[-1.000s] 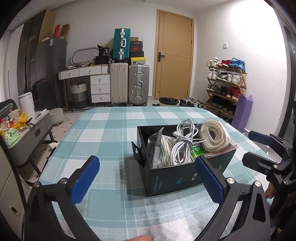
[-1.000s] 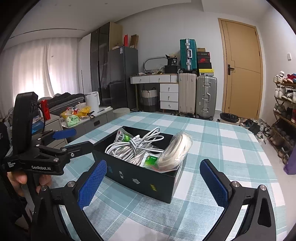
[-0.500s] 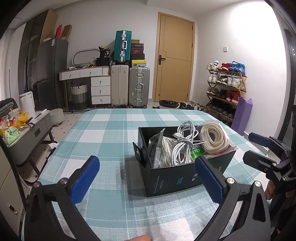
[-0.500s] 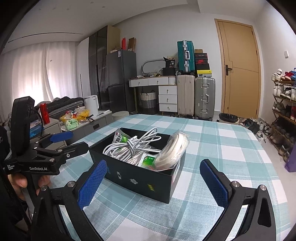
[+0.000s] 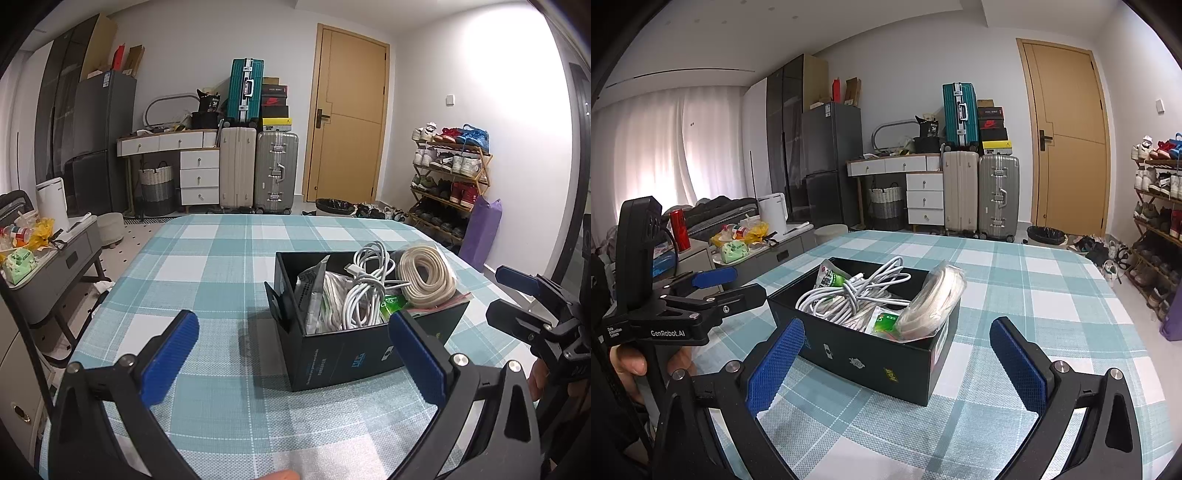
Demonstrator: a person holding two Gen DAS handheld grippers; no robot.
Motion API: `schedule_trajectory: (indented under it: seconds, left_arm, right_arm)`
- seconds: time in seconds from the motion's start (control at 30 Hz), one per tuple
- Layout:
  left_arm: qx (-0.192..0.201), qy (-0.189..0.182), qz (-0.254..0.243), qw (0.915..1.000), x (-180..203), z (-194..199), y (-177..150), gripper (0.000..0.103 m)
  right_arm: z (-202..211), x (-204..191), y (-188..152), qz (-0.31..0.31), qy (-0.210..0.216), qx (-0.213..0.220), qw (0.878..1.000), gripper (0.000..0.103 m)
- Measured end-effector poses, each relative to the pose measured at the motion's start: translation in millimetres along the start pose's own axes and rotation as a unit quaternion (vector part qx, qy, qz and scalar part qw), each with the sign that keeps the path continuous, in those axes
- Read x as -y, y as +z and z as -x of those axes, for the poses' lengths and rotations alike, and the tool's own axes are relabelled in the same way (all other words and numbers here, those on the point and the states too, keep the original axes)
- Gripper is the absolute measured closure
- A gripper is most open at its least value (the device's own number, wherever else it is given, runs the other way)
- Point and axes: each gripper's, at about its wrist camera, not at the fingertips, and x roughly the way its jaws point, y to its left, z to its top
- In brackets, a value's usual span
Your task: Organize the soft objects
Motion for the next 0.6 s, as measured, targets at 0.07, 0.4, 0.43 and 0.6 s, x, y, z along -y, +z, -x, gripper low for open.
schedule_trajectory:
  seconds: [0.07,0.4,0.43,0.6]
  left_arm:
    - [-0.001,0.0,0.0,1.0,0.2,-0.8,0.1,0.0]
    - [0.003,0.0,-0.002,1.0,1.7,0.4,1.6,0.0]
    - [0.003,0.0,-0.002,1.0,1.8,0.1,1.7,0.0]
    - [0.003,0.0,-0.003,1.0,1.4,-0.6,1.6,0.0]
  right_arm:
    - [0.2,0.0,0.0,0.0,0.0,0.0,1.0,0.001]
    - [0.2,0.1,-0.1,0.0,0.0,0.0,1.0,0.001]
    - [0.2,0.1,-0.1,0.0,0.0,0.001,1.0,0.001]
    - [0.7,0.4,0.1,-0.001,0.0,0.0,1.0,0.001]
